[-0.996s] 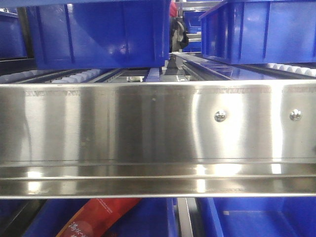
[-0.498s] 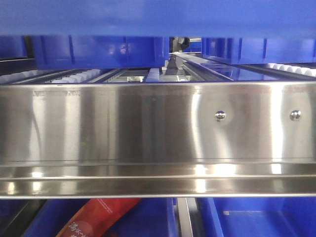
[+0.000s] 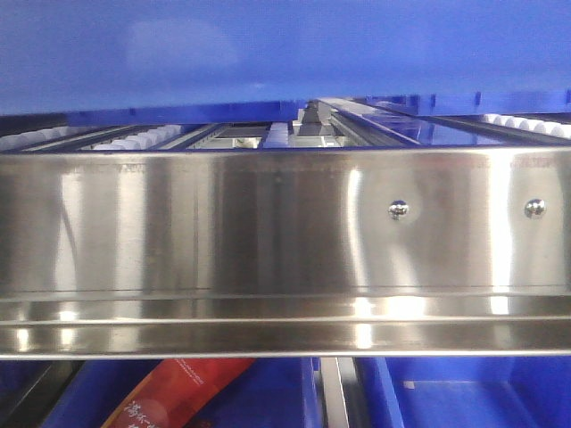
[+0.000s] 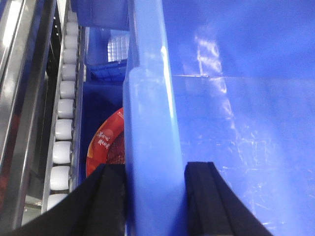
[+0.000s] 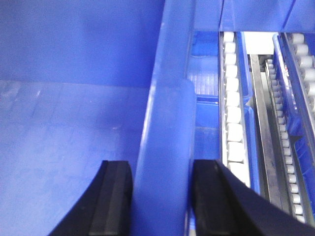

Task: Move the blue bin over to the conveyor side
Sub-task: 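Pull the gripped blue bin off the roller shelf toward the robot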

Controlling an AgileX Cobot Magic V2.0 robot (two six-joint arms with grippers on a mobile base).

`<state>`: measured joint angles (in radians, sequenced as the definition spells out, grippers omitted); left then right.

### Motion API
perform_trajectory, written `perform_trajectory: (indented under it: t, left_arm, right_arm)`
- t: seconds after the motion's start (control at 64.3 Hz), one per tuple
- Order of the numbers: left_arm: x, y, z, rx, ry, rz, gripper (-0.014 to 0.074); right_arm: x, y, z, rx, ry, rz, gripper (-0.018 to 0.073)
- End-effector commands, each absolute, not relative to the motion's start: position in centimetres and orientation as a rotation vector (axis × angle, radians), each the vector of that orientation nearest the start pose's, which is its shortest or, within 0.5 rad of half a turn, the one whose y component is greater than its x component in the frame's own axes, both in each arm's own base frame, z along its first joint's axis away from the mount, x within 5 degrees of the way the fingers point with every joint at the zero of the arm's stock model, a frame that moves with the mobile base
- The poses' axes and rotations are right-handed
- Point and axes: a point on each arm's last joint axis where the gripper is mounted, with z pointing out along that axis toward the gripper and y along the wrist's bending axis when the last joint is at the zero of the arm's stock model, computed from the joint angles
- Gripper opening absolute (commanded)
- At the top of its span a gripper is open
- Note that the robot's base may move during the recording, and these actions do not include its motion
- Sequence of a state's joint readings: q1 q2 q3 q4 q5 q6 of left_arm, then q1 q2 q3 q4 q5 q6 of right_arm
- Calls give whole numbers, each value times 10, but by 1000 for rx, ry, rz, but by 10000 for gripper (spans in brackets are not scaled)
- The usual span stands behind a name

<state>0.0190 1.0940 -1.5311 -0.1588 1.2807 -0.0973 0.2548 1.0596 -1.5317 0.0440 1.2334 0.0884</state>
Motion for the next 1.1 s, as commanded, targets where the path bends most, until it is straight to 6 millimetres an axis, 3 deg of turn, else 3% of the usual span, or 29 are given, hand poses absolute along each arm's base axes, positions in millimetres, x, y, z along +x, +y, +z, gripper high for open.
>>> perform_trajectory:
  t: [0.0,1.089]
  left_arm:
    - [173,-8,488,-96,2192,-204,-18]
    - [173,-8,488,-96,2192,-204,-18]
  right_arm:
    - [157,41,498,-192,2106,193,-79]
    - [157,41,498,-192,2106,193,-79]
